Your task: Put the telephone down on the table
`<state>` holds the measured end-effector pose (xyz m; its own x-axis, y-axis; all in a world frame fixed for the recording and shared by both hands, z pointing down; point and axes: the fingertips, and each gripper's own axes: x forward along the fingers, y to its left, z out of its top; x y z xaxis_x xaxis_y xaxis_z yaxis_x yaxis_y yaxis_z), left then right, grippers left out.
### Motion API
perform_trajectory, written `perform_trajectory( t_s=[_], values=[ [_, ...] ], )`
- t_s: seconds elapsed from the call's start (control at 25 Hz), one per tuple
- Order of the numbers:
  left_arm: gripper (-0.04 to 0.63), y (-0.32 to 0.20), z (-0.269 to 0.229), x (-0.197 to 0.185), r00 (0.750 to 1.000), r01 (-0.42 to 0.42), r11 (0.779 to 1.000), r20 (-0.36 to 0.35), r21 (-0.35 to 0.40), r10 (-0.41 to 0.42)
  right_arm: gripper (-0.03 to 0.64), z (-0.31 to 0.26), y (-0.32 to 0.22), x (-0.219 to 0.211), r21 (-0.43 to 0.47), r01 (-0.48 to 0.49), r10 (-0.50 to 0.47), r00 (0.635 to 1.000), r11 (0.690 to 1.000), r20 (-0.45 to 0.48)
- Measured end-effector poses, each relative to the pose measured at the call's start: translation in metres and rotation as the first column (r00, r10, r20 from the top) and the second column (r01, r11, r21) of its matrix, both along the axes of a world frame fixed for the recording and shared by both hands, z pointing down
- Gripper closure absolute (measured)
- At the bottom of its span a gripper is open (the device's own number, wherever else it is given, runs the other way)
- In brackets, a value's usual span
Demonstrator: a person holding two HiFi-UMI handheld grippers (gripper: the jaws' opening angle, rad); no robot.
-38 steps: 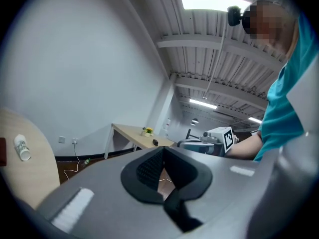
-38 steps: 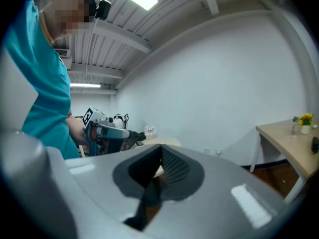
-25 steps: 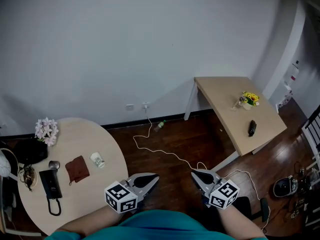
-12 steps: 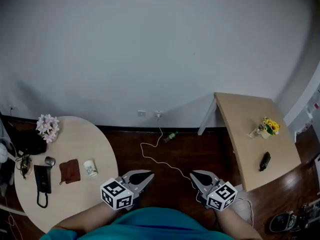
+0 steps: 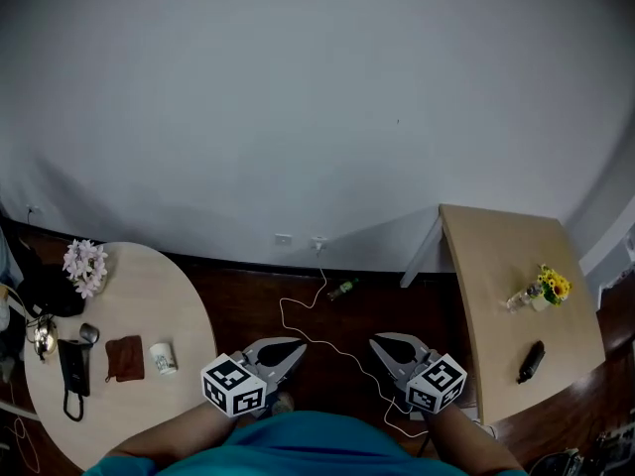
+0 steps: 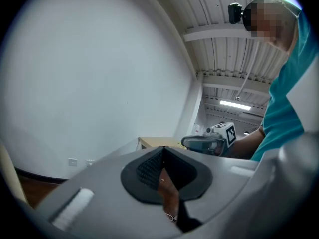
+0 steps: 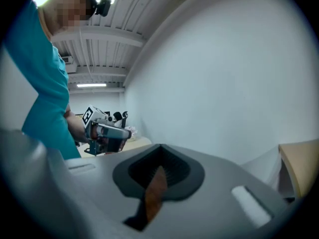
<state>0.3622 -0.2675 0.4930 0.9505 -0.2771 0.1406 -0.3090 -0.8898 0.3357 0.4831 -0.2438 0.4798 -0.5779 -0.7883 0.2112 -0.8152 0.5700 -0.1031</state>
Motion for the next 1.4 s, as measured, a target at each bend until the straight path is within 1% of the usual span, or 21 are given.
perform_trajectory(
  t_s=[0.08, 0.2, 0.32, 0.44, 0.56, 0.64, 0.76, 0.88, 1.08, 1.4],
  values=[
    [0.589, -0.021, -0.001, 0.003, 1.000, -0.011, 1.000, -0.011, 0.002, 0.011, 0.615, 0.002, -0.022, 0.003, 0.004, -0.019, 0.019, 1.000, 1.000, 0.016],
    [0.589, -0.043, -0.001, 0.006, 0.998, -0.059, 0.998, -0.012, -0.002, 0.059, 0.615, 0.002, -0.045, 0.003, 0.006, -0.042, 0.041, 0.999, 0.999, 0.035],
    [0.589, -0.067, -0.003, 0.011, 0.997, -0.083, 0.996, 0.007, 0.028, 0.083, 0.615, 0.003, -0.065, 0.010, 0.006, -0.060, 0.060, 0.997, 0.998, 0.039],
    [0.589, -0.086, -0.008, 0.019, 0.999, -0.054, 0.998, -0.002, 0.029, 0.054, 0.615, 0.003, -0.078, 0.019, 0.001, -0.056, 0.056, 0.997, 0.998, 0.059],
    [0.589, -0.092, -0.008, 0.031, 0.999, -0.033, 0.998, 0.005, 0.047, 0.033, 0.615, 0.006, -0.086, 0.031, -0.011, -0.032, 0.033, 0.997, 0.999, 0.074],
    [0.589, -0.094, -0.008, 0.038, 1.000, -0.002, 0.999, 0.001, 0.042, 0.002, 0.615, 0.006, -0.090, 0.038, -0.024, -0.020, 0.022, 0.996, 1.000, 0.088],
    [0.589, -0.094, -0.011, 0.044, 0.999, 0.038, 0.999, -0.015, 0.034, -0.038, 0.617, 0.008, -0.093, 0.046, -0.029, 0.012, -0.010, 0.997, 1.000, 0.075],
    [0.589, -0.095, -0.009, 0.049, 0.998, 0.065, 0.997, -0.013, 0.032, -0.065, 0.617, 0.009, -0.097, 0.054, -0.033, 0.031, -0.028, 0.997, 0.999, 0.071],
    [0.589, -0.097, -0.006, 0.055, 0.997, 0.077, 0.997, -0.009, 0.025, -0.076, 0.617, 0.009, -0.101, 0.060, -0.029, 0.048, -0.046, 0.997, 0.998, 0.058],
    [0.589, -0.102, -0.005, 0.063, 0.998, 0.061, 0.998, -0.008, 0.025, -0.061, 0.617, 0.009, -0.105, 0.068, -0.029, 0.042, -0.041, 0.998, 0.999, 0.051]
  ],
)
